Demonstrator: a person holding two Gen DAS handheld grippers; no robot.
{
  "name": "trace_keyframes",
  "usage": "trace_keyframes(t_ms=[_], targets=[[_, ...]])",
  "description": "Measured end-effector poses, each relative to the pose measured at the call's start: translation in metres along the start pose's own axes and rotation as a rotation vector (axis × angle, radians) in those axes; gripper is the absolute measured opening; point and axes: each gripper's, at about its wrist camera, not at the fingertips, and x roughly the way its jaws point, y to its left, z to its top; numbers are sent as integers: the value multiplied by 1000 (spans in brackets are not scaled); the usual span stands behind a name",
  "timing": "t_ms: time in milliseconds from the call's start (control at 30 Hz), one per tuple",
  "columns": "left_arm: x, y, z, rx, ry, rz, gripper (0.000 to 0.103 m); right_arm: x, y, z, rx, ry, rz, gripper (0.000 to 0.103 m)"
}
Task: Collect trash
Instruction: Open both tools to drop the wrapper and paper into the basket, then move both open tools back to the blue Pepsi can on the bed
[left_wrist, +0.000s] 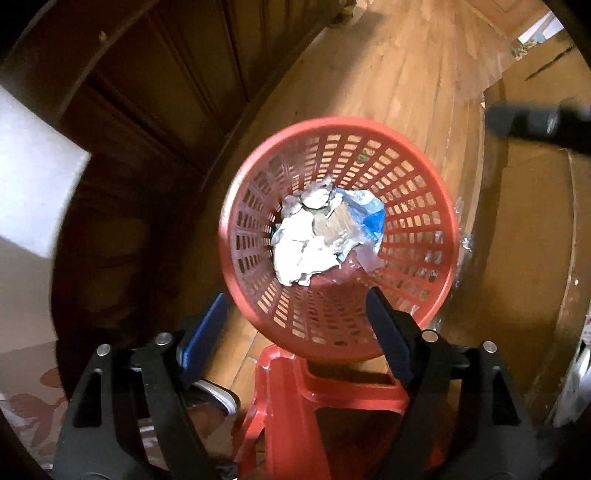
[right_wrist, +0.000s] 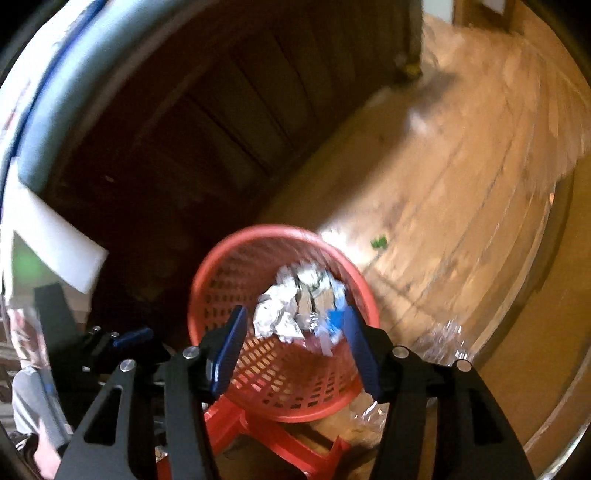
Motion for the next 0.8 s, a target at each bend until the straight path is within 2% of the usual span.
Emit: trace_keyframes(t_ms=[67, 167, 267, 300, 400, 467, 567, 600, 667, 767, 800], targets=[[-15, 6, -1, -5, -9, -9, 77, -26, 15, 12, -43, -44, 7, 55], [-57, 24, -6, -46, -59, -61, 77, -78, 51, 30, -128, -124, 40, 56], [-119, 53, -21, -88, -180, -116, 77, -120, 91, 44, -220, -190, 82, 58], [-143, 65, -30, -100, -230, -124, 77, -140, 115, 50, -264, -216, 123, 61], [-206, 110, -64, -154, -353, -98, 82, -171, 166, 56, -355, -247, 215, 63], [-239, 151, -91, -221, -423, -55, 82, -190, 218, 58, -449, -273, 245, 65], [-279, 240, -139, -370, -517, 35, 88, -204, 294, 60, -561, -293, 340, 67], [-283, 263, -150, -409, -529, 52, 88, -206, 319, 59, -590, -290, 370, 67], [-291, 335, -178, -520, -560, 98, 89, -200, 373, 59, -644, -272, 438, 67], [-289, 417, -200, -645, -562, 184, 89, -170, 463, 70, -716, -227, 501, 67], [-287, 450, -203, -683, -568, 198, 89, -164, 478, 71, -723, -215, 519, 67]])
